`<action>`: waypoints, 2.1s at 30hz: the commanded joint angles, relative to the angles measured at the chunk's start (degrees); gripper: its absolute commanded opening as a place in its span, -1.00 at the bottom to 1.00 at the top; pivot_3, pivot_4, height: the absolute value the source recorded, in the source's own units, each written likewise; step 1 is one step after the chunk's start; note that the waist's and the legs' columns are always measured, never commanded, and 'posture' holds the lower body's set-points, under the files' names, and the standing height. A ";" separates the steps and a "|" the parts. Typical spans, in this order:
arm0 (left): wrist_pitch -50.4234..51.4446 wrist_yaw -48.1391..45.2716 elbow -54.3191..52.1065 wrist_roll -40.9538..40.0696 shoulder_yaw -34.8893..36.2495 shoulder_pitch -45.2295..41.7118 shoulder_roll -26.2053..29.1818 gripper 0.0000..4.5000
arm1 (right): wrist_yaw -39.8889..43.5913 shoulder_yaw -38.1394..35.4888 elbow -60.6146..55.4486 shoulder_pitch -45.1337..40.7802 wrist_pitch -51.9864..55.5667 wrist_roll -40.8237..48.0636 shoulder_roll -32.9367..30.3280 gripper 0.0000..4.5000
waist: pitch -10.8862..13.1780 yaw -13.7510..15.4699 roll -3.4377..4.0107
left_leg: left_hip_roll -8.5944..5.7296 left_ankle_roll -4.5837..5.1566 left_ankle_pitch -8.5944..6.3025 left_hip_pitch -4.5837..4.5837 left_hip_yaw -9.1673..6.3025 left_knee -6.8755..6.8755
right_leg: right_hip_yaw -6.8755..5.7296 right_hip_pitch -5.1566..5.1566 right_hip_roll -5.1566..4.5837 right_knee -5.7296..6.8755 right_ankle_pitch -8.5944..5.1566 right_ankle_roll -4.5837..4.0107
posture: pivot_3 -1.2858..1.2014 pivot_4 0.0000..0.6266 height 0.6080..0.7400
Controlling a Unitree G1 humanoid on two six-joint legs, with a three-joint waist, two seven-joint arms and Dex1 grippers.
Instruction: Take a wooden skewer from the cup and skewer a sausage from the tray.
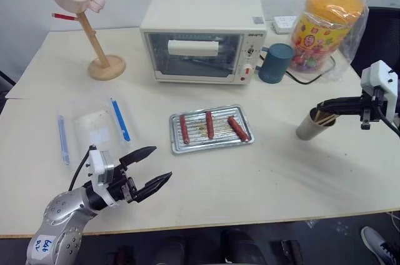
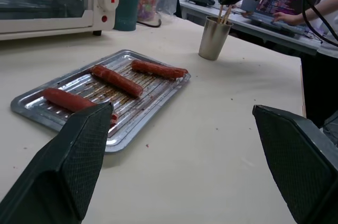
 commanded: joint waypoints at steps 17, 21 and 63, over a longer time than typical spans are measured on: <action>0.57 -1.55 3.32 -2.05 -3.11 -7.19 -3.25 1.00 | -1.77 -11.33 -18.99 -7.83 39.22 24.13 -3.33 -0.98 | 0.19 -0.02 0.29 | 0.00 0.01 -0.02 -0.24 -0.02 0.02 | 0.00 -0.18 0.00 -0.06 0.02 0.03 | 0.03 -0.52 1.00; 2.93 -0.52 2.04 -4.40 -2.96 -9.37 -3.72 1.00 | -11.00 -16.14 -27.79 -1.95 47.12 33.45 7.07 -0.98 | 0.19 -0.12 0.23 | 0.00 0.01 -0.01 -0.28 0.00 0.12 | 0.00 -0.23 0.01 0.08 0.03 0.05 | 0.03 -0.52 1.00; 7.42 9.33 -1.53 -8.43 -8.13 -17.37 -12.81 1.00 | -44.33 -11.31 -45.84 15.87 48.12 56.90 44.49 -0.98 | 0.16 -0.30 0.17 | -0.11 -0.03 -0.01 -0.98 -0.04 0.97 | 0.01 -0.97 -0.01 0.90 0.03 0.04 | 0.03 -0.52 1.00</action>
